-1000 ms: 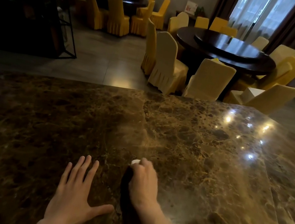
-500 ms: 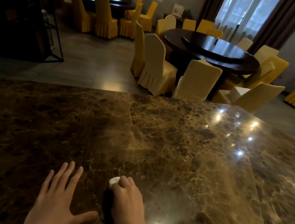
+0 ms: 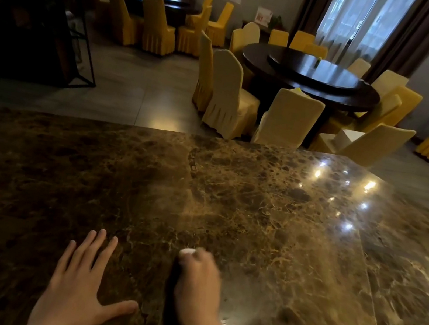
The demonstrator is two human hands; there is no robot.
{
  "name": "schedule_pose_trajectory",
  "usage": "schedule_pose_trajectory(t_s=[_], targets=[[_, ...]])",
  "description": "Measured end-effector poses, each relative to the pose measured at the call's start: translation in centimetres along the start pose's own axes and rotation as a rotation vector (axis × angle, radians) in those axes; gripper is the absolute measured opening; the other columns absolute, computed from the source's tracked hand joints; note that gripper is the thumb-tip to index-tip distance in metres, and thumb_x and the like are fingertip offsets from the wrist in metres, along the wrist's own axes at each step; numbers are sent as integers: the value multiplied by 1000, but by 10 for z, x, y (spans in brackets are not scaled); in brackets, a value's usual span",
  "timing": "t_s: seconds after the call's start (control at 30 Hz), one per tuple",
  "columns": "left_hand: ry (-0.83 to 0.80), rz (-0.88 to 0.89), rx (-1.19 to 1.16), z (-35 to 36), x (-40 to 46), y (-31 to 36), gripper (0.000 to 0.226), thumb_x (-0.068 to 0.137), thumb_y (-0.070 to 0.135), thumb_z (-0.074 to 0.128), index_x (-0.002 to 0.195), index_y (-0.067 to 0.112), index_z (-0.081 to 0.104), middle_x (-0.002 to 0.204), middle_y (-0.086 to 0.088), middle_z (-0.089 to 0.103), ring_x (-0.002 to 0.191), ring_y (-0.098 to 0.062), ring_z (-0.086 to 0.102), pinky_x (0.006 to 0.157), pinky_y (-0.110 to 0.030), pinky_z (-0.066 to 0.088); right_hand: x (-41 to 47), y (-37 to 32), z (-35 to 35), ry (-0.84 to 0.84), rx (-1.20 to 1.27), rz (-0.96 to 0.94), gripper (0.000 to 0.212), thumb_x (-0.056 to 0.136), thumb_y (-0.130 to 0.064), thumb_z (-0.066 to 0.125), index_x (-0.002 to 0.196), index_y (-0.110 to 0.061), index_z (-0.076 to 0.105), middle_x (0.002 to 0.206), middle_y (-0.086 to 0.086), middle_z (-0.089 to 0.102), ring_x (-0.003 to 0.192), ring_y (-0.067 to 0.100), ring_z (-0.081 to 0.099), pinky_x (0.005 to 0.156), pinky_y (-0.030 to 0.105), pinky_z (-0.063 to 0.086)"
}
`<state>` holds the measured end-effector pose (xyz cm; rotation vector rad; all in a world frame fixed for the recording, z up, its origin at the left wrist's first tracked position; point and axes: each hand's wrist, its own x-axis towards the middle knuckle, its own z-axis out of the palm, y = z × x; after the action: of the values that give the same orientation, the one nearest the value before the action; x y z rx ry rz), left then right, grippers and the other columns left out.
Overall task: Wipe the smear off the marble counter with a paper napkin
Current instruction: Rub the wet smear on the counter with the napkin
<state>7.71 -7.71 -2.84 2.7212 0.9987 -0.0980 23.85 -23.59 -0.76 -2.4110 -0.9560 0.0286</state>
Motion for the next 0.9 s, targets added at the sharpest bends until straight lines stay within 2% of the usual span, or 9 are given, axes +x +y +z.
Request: schedule_pose_trajectory(t_s=[0.1, 0.17, 0.27, 0.37, 0.53, 0.63, 0.7, 0.77, 0.9], targets=[[16, 5, -21, 0, -1, 0, 143, 49, 116, 18, 156, 32, -22, 166, 6, -30, 150, -11, -33, 128, -46, -16, -4, 4, -3, -81, -14, -219, 19, 86, -10, 68, 94, -27, 67, 95, -7, 63, 90, 15, 59, 67, 23, 43], [20, 14, -27, 0, -1, -1, 141, 50, 116, 19, 156, 33, -23, 166, 7, -30, 149, -10, -35, 127, -44, -19, 10, 30, -21, -14, -32, -105, 13, 93, -17, 62, 90, -27, 69, 94, -8, 63, 91, 12, 57, 70, 21, 37], [44, 15, -39, 1, -2, -1, 141, 51, 116, 22, 156, 33, -21, 166, 8, -29, 149, -9, -36, 125, -42, -22, 31, 72, -45, 95, -112, 163, 15, 94, -13, 62, 85, -21, 71, 86, -2, 54, 91, 24, 59, 66, 29, 34], [29, 11, -29, 4, -2, -1, 140, 51, 116, 20, 156, 34, -23, 166, 10, -31, 148, -9, -38, 125, -43, -22, 34, 67, -37, 77, -199, 211, 13, 91, -4, 60, 89, -13, 70, 91, 4, 54, 94, 29, 57, 67, 32, 38], [35, 22, -12, 7, -1, -6, 138, 53, 115, 18, 158, 33, -21, 168, 7, -28, 150, -11, -34, 128, -46, -17, 2, 19, -8, -49, -89, -54, 30, 80, -1, 74, 105, -17, 69, 100, 0, 58, 94, 20, 56, 70, 29, 49], [63, 23, -22, 9, 0, -5, 138, 53, 115, 20, 157, 33, -20, 169, 6, -23, 152, -12, -30, 130, -49, -12, -15, 24, -14, -123, -76, -223, 33, 77, -12, 81, 106, -25, 71, 99, -6, 61, 95, 16, 57, 69, 27, 50], [68, 19, -22, 10, 0, -4, 139, 53, 115, 19, 158, 32, -19, 170, 5, -21, 152, -13, -29, 130, -49, -12, -5, 45, -29, -85, -94, -163, 25, 80, -15, 80, 103, -25, 76, 98, -4, 65, 96, 18, 59, 74, 30, 52], [64, 28, -1, 9, -3, -5, 140, 53, 115, 17, 160, 31, -17, 170, 4, -22, 152, -14, -30, 129, -48, -14, 13, 68, -45, -4, -150, 8, 17, 86, -10, 73, 99, -20, 79, 92, 2, 65, 93, 25, 61, 74, 34, 50], [74, 32, -15, 8, -3, -4, 139, 55, 114, 19, 162, 30, -11, 171, 2, -19, 154, -15, -27, 130, -49, -11, 30, 64, -47, 71, -205, 214, 27, 89, 5, 57, 101, -10, 76, 93, 7, 60, 95, 30, 56, 72, 37, 48]])
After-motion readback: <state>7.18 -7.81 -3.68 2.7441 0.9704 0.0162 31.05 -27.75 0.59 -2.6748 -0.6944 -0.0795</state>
